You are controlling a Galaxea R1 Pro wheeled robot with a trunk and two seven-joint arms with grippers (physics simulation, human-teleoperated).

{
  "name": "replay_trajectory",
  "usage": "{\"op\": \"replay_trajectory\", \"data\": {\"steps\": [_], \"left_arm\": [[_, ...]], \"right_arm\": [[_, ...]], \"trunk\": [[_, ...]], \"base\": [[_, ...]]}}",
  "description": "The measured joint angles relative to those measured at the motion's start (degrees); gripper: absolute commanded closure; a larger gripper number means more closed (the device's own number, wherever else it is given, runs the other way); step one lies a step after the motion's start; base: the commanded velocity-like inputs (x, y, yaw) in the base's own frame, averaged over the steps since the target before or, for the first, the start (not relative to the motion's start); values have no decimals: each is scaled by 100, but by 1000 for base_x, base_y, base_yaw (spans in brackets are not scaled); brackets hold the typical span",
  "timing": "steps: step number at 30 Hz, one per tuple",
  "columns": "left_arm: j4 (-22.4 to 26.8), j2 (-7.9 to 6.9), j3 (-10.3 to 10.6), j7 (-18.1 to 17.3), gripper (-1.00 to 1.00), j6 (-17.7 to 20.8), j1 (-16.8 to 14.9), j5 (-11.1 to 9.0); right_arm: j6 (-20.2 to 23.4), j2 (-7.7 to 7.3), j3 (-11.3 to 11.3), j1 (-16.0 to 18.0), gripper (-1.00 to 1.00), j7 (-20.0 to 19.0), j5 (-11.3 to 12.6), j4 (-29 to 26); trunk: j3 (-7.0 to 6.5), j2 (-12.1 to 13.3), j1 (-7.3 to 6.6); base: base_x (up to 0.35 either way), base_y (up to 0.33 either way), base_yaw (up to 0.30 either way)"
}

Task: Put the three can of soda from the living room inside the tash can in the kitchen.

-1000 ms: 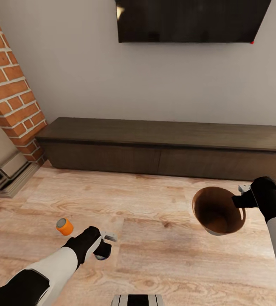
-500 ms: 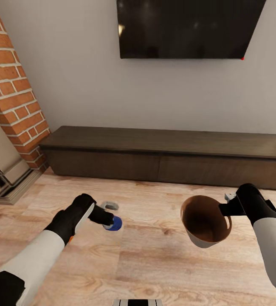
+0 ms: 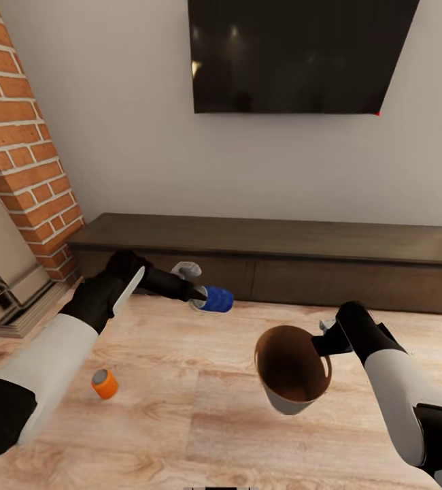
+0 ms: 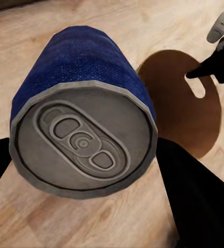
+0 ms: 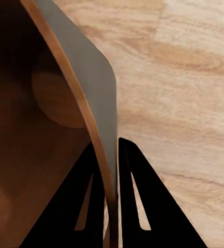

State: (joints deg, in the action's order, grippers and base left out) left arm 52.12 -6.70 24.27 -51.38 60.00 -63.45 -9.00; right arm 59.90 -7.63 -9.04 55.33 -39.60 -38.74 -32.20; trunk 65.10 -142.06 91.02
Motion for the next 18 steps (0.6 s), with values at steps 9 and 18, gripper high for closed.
{"op": "replay_trajectory", "data": {"steps": [9,18], "left_arm": [[-16,328,692,-556,100,0,-356,57],[-877,1023,1268,-68,100,0,-358,81]], "right_arm": [[-23,472,245,1,100,69,-69,205],[-18,876,263,1,100,97,-83,207]], "trunk": [[-90,202,-110],[-90,202,-110]], "base": [[0,0,0],[0,0,0]]}}
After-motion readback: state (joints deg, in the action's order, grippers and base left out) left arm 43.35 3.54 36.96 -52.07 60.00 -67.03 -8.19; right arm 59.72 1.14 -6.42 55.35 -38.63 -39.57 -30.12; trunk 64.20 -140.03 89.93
